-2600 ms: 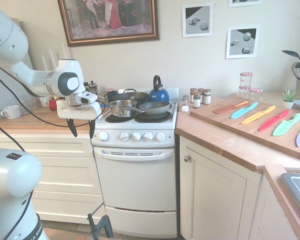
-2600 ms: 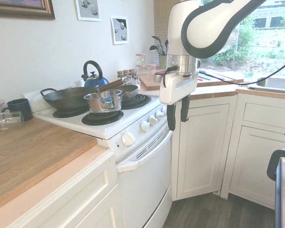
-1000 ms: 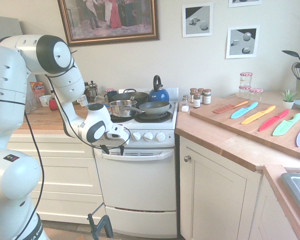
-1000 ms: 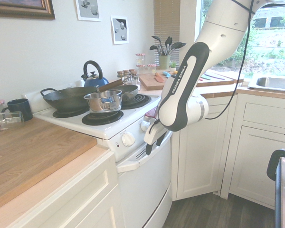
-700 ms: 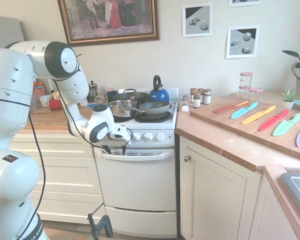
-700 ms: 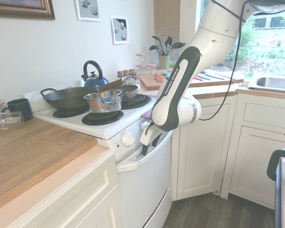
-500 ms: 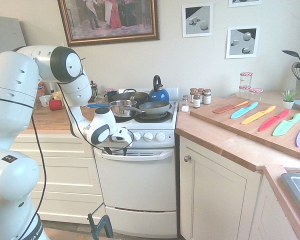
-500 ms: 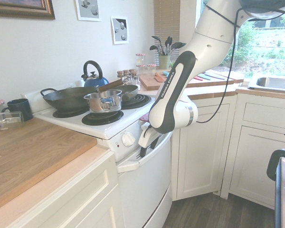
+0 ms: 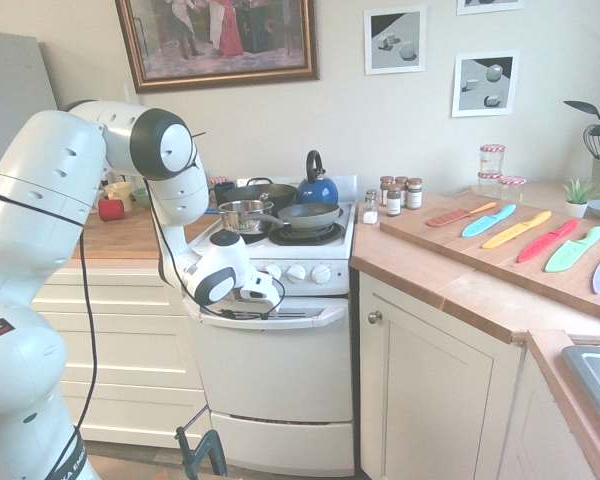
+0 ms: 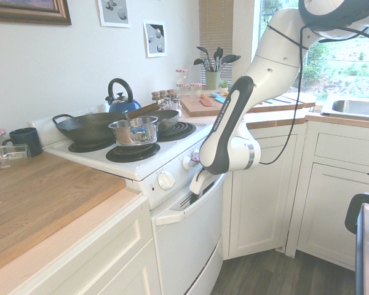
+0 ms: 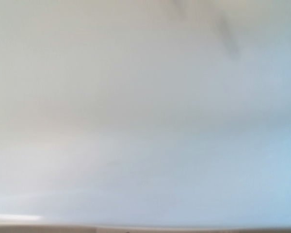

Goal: Open the oven

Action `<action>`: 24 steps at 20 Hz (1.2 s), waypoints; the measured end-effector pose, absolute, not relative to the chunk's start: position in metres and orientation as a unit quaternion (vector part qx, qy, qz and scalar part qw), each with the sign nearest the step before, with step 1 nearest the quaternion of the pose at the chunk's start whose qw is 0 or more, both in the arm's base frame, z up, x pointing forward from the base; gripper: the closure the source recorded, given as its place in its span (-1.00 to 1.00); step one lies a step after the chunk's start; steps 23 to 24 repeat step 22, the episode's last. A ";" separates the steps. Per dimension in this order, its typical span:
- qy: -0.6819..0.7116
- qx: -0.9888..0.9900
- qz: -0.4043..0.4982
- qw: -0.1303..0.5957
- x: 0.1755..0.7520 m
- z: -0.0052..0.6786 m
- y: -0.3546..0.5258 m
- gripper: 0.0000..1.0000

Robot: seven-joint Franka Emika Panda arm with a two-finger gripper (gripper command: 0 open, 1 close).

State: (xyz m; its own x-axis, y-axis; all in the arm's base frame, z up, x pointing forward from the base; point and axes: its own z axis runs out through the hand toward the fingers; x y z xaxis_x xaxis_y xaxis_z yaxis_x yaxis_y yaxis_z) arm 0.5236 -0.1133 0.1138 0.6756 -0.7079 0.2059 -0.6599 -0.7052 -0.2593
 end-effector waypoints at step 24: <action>0.267 -0.959 -0.087 0.034 0.396 0.187 -0.118 -1.00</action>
